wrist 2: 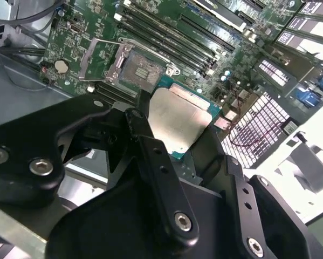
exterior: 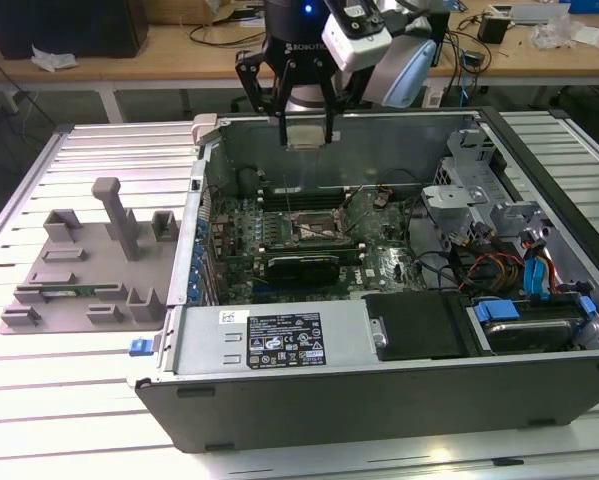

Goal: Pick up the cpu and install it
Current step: 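Pick up the cpu and move it towards the insertion slot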

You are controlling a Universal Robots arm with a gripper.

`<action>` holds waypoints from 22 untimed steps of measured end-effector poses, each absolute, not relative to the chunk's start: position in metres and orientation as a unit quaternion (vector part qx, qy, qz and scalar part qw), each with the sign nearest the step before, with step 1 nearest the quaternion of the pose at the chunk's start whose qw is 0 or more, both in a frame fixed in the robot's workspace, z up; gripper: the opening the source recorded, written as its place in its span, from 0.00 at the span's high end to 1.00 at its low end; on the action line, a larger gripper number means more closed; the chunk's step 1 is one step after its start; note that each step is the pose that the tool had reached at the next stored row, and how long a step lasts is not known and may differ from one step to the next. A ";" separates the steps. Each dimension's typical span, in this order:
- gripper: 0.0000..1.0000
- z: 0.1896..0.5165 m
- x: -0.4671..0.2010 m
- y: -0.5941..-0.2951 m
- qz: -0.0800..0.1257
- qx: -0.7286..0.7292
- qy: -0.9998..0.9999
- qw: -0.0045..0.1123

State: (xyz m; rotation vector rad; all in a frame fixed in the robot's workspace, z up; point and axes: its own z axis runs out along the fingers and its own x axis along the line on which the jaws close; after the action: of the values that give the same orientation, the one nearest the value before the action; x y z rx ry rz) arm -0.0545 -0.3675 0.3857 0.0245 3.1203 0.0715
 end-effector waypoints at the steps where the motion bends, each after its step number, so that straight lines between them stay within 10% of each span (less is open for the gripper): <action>1: 0.45 0.385 -0.054 -0.368 0.023 0.008 1.000 0.010; 22: 0.45 0.358 -0.038 -0.368 0.023 0.008 1.000 -0.005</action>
State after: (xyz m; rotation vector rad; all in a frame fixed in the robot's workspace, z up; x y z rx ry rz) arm -0.0381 -0.3675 0.3579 0.0259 3.1512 0.0721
